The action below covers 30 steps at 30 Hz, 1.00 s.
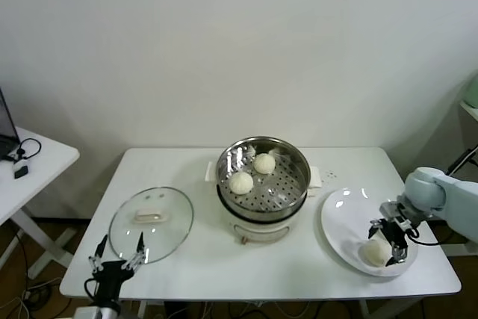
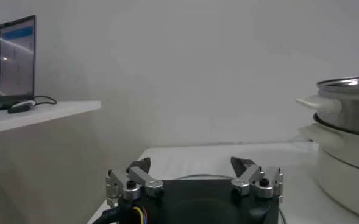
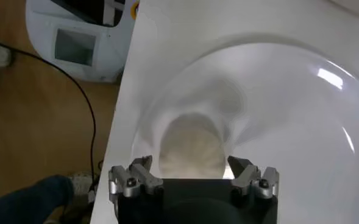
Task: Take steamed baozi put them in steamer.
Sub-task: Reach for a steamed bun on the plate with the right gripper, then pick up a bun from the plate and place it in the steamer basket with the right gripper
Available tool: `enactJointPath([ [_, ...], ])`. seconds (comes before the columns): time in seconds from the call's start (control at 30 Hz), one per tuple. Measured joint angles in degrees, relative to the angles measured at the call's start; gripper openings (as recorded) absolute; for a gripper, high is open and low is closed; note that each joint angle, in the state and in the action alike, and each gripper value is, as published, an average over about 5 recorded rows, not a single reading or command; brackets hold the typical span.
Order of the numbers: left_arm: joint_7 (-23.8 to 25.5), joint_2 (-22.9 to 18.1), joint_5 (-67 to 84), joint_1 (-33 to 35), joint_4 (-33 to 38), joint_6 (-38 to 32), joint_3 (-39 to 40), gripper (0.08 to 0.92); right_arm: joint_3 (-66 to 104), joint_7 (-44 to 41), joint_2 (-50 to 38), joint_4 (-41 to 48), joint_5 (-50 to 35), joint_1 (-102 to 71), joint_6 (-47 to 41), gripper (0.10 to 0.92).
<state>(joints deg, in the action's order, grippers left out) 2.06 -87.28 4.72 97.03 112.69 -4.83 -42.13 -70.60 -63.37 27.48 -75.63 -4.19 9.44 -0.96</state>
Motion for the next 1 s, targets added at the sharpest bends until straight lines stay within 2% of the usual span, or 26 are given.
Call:
enactJointPath([
  [0.2, 0.0, -0.1, 0.0, 0.0, 0.0, 0.0, 0.0, 0.823, 0.9, 0.0, 0.2, 0.3, 0.7, -1.1, 0.0, 0.793],
  [0.47, 0.0, -0.1, 0.0, 0.0, -0.1, -0.1, 0.0, 0.823, 2.2, 0.1, 0.2, 0.5, 1.2, -2.1, 0.0, 0.681],
  [0.77, 0.0, -0.1, 0.0, 0.0, -0.1, -0.2, 0.0, 0.823, 2.6, -0.4, 0.0, -0.4, 1.1, -0.1, 0.9, 0.662],
  [1.0, 0.0, 0.0, 0.1, 0.0, 0.0, -0.2, 0.0, 0.823, -1.3, -2.1, 1.0, -3.2, 3.4, 9.1, 5.3, 0.662],
])
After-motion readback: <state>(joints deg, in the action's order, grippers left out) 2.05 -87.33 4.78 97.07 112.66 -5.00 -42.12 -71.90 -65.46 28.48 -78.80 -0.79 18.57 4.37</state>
